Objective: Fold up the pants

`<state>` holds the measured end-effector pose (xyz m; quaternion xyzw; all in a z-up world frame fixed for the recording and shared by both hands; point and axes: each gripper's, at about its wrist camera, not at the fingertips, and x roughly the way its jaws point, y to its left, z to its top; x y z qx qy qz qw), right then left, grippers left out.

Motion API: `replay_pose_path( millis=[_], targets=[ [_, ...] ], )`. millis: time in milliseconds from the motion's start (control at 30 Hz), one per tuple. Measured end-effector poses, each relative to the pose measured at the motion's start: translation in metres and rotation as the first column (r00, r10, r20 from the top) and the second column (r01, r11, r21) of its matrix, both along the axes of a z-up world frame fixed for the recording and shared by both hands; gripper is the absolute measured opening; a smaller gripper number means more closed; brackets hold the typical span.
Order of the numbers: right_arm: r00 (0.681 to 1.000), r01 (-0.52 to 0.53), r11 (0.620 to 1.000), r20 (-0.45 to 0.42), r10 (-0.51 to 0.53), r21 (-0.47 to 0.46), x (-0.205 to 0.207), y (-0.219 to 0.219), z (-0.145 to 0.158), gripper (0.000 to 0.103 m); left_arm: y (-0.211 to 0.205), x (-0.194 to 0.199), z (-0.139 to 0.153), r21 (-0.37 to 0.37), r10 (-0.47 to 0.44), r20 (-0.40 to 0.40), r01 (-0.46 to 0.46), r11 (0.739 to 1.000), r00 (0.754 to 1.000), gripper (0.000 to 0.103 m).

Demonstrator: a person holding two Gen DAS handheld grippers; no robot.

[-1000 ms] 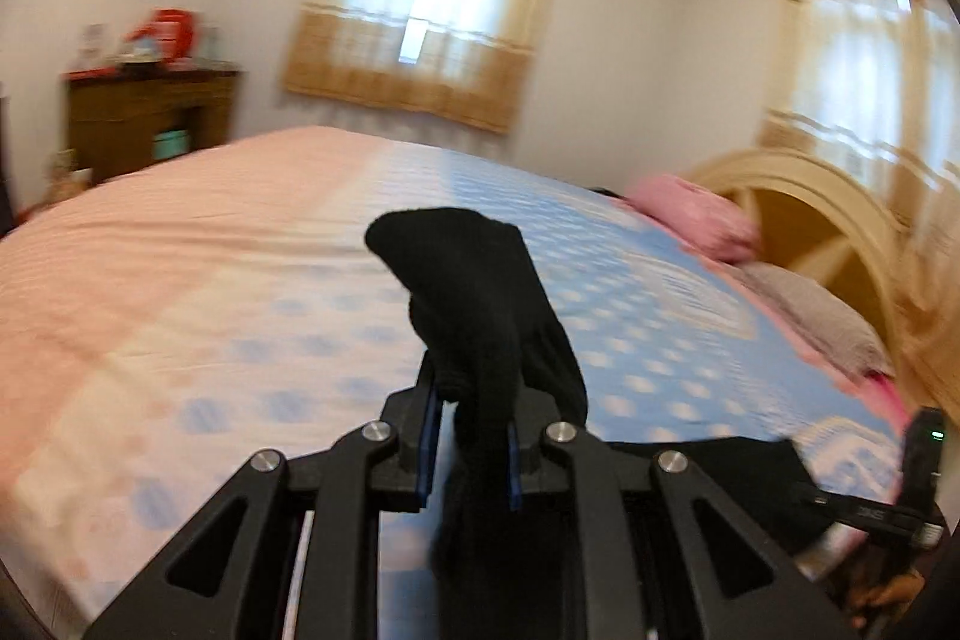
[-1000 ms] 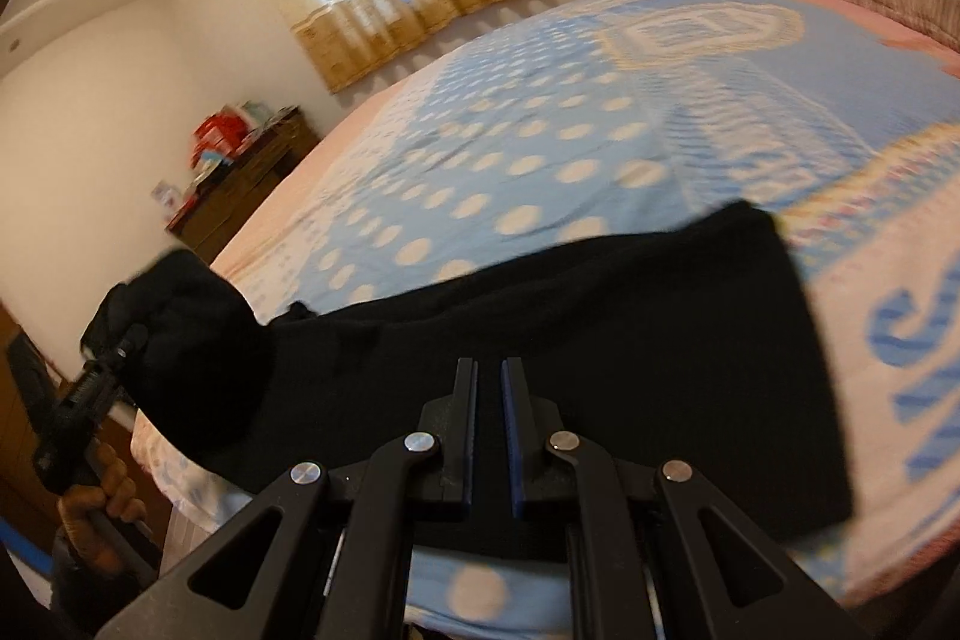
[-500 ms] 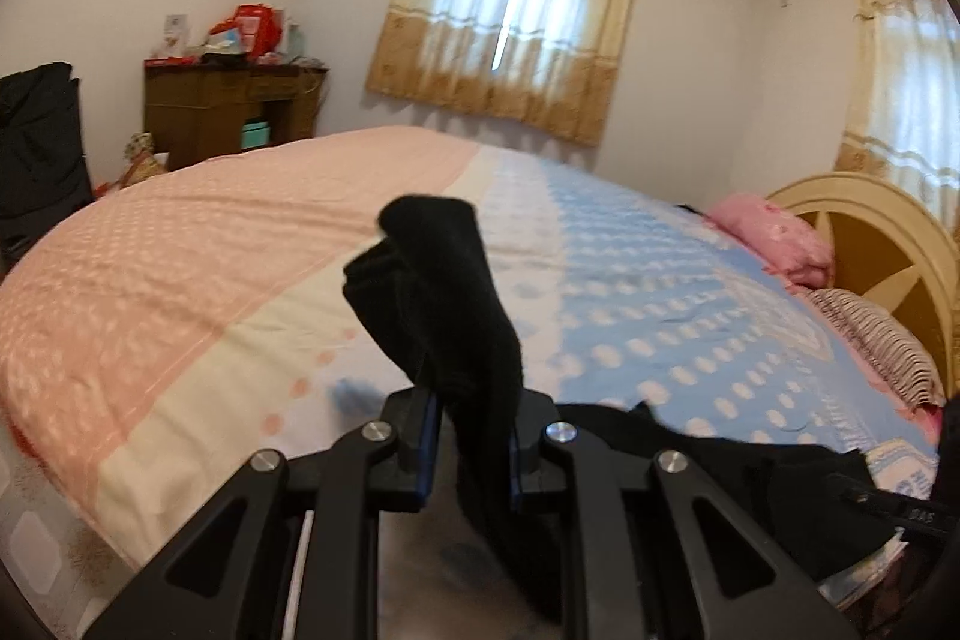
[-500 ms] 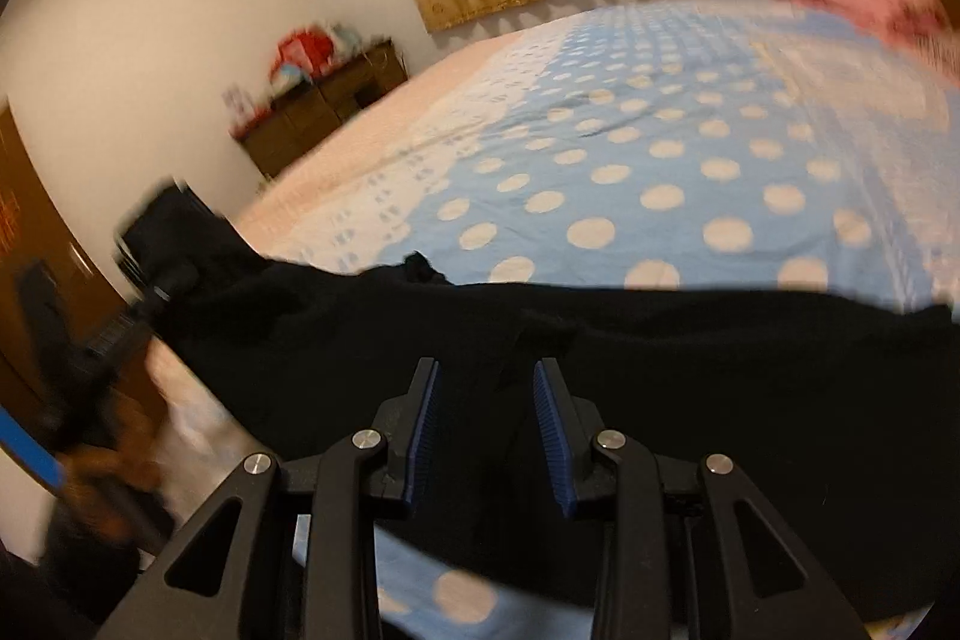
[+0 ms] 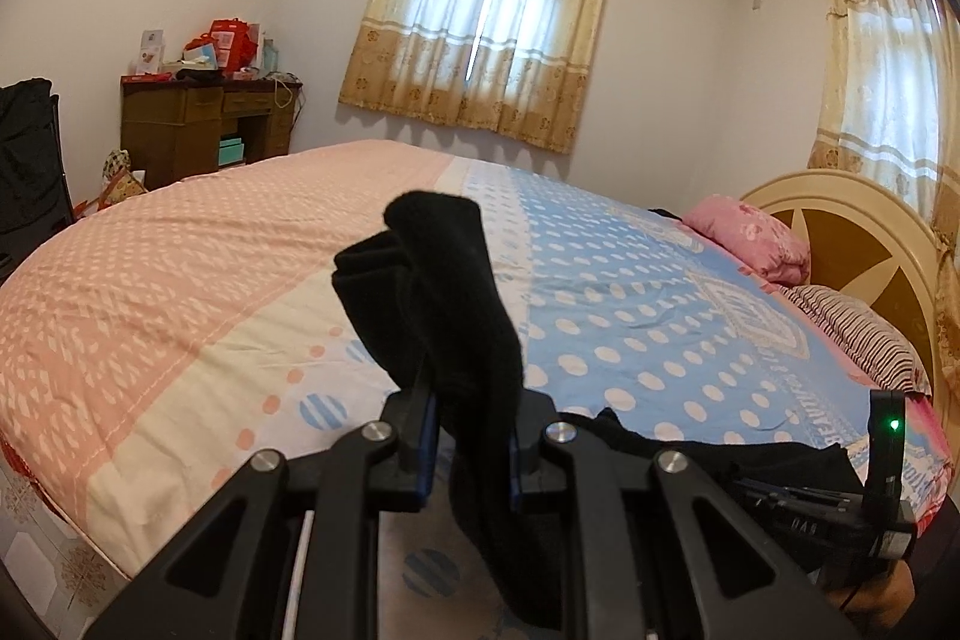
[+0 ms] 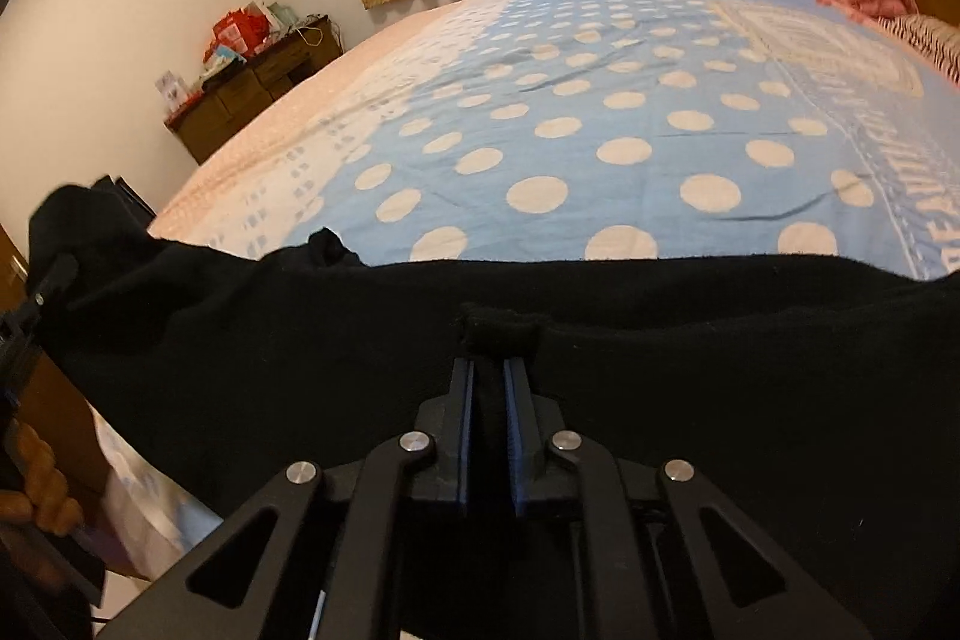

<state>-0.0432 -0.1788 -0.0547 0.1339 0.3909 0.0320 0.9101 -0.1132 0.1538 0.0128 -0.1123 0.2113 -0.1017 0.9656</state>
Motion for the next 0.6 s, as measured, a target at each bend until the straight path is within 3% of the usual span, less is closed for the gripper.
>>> replay_pose_path(
  millis=[100, 167, 233, 333, 467, 600],
  targets=[
    [0.998, -0.012, 1.0, 0.061, 0.01, 0.025, -0.006, 0.002, 0.013, 0.008, 0.001, 0.0, 0.001, 0.0, 0.001, 0.001, -0.001, 1.0, 1.0, 0.018],
    [0.993, -0.037, 0.999, 0.109, 0.038, -0.009, -0.008, 0.009, 0.025, 0.008, 0.001, -0.001, 0.001, 0.0, 0.004, 0.004, -0.004, 1.0, 1.0, 0.018],
    [0.994, -0.039, 0.999, 0.1, 0.041, -0.02, -0.003, 0.011, 0.023, 0.008, 0.001, -0.003, 0.002, 0.004, 0.006, 0.006, -0.006, 1.0, 1.0, 0.018],
    [0.998, -0.065, 0.998, 0.008, 0.065, 0.028, 0.014, 0.01, -0.002, 0.012, 0.002, -0.004, 0.0, 0.01, 0.01, 0.003, -0.01, 1.0, 1.0, 0.018],
    [0.993, -0.119, 0.992, 0.007, 0.119, 0.033, 0.018, 0.015, 0.014, 0.028, 0.008, -0.004, -0.006, 0.017, 0.035, -0.018, -0.035, 0.999, 0.999, 0.018],
    [0.961, -0.257, 0.965, 0.122, 0.25, 0.05, 0.028, 0.028, 0.043, 0.028, 0.023, -0.005, -0.018, 0.012, 0.081, -0.064, -0.08, 0.997, 0.995, 0.019]
  ],
)
